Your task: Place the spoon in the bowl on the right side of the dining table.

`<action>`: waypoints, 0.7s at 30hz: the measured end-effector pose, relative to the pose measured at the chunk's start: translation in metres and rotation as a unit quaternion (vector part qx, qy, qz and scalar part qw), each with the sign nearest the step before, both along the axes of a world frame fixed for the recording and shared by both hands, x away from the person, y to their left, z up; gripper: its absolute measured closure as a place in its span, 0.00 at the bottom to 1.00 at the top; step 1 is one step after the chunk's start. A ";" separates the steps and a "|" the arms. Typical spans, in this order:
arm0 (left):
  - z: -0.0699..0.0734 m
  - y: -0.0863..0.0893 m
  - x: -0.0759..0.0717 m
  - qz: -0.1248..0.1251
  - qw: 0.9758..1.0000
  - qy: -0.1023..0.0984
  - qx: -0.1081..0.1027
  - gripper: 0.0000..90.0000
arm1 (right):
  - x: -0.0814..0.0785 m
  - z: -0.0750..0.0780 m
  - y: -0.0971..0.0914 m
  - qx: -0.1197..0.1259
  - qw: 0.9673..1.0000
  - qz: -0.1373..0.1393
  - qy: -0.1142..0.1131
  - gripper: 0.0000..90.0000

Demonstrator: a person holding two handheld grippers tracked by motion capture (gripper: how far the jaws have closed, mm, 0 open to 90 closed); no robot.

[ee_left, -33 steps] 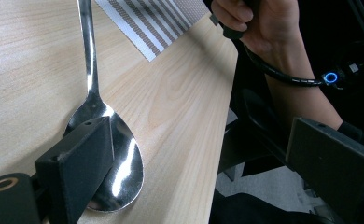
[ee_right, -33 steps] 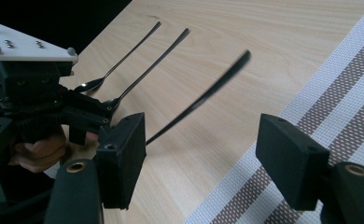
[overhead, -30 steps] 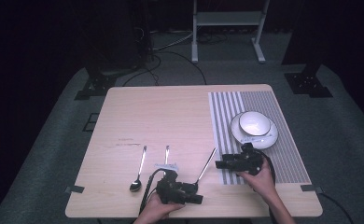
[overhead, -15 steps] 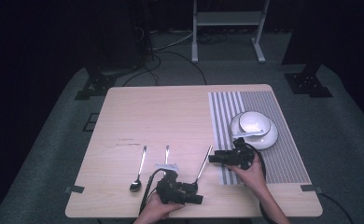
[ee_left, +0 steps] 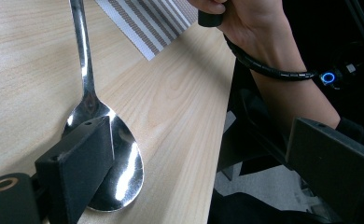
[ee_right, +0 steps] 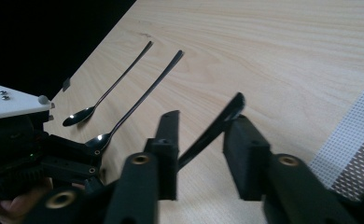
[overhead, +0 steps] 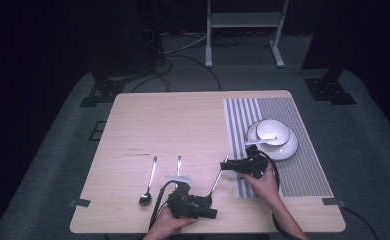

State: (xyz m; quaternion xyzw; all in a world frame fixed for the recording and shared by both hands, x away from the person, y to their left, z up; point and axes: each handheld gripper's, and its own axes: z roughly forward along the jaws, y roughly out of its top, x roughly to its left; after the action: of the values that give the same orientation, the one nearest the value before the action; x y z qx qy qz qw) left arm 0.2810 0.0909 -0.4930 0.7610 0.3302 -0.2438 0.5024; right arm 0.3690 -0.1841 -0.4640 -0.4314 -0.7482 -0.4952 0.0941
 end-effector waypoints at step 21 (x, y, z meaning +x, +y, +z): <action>0.003 0.005 0.002 0.010 1.000 0.000 0.000 0.07 | 0.005 -0.003 -0.001 0.053 0.998 0.000 0.031 0.90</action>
State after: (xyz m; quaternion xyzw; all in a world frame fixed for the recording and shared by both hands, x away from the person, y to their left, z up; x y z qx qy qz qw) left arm 0.2829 0.0960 -0.4902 0.7577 0.3376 -0.2386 0.5049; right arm 0.3739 -0.1854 -0.4665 -0.4411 -0.7178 -0.5202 0.1399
